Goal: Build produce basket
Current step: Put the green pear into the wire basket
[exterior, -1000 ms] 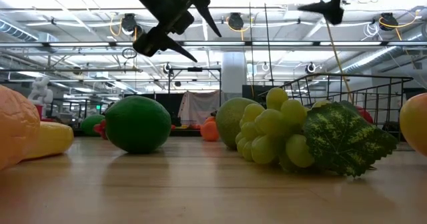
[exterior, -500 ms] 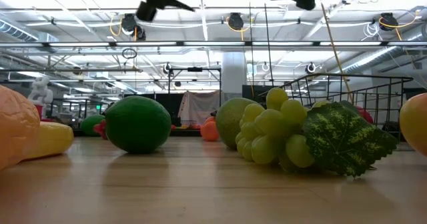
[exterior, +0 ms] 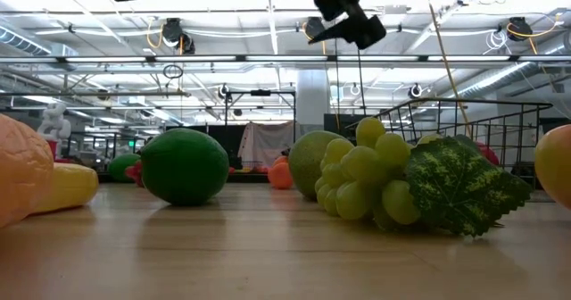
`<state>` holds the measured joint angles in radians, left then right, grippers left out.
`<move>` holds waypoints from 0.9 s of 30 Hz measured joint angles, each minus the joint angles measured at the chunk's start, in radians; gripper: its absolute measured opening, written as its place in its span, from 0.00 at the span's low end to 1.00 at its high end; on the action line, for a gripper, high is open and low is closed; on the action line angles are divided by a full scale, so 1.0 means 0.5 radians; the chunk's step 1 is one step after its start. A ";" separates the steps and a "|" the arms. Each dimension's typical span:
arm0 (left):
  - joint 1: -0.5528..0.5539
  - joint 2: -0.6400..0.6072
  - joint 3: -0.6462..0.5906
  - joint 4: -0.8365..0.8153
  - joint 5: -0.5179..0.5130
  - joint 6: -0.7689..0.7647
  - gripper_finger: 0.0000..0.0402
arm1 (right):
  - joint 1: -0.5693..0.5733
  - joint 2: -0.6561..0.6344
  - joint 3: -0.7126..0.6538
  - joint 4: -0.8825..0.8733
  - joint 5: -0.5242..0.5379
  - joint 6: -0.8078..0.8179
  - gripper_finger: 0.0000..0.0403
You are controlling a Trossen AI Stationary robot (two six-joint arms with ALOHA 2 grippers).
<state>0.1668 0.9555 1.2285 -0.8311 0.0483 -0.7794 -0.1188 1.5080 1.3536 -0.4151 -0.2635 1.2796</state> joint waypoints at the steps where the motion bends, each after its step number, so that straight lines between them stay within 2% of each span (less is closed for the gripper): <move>1: -0.013 -0.024 0.000 -0.040 0.000 0.017 0.23 | 0.020 0.054 0.042 -0.034 0.014 0.016 0.86; 8: -0.113 -0.110 0.000 -0.287 0.000 0.108 0.23 | 0.072 0.442 0.418 -0.231 0.063 -0.044 0.86; 13: -0.183 -0.113 0.000 -0.309 0.000 0.124 0.23 | 0.058 0.726 0.661 -0.682 0.003 -0.208 0.85; 20: -0.276 -0.112 0.000 -0.309 0.000 0.129 0.23 | 0.030 0.927 0.697 -0.755 -0.118 -0.287 0.84; 27: -0.326 -0.112 0.000 -0.308 -0.001 0.150 0.23 | 0.014 1.007 0.694 -0.966 -0.111 -0.368 0.84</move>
<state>0.0038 0.8993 1.2285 -0.9850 0.0476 -0.7045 -0.1117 2.0116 1.7008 -0.8981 -0.3188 1.0958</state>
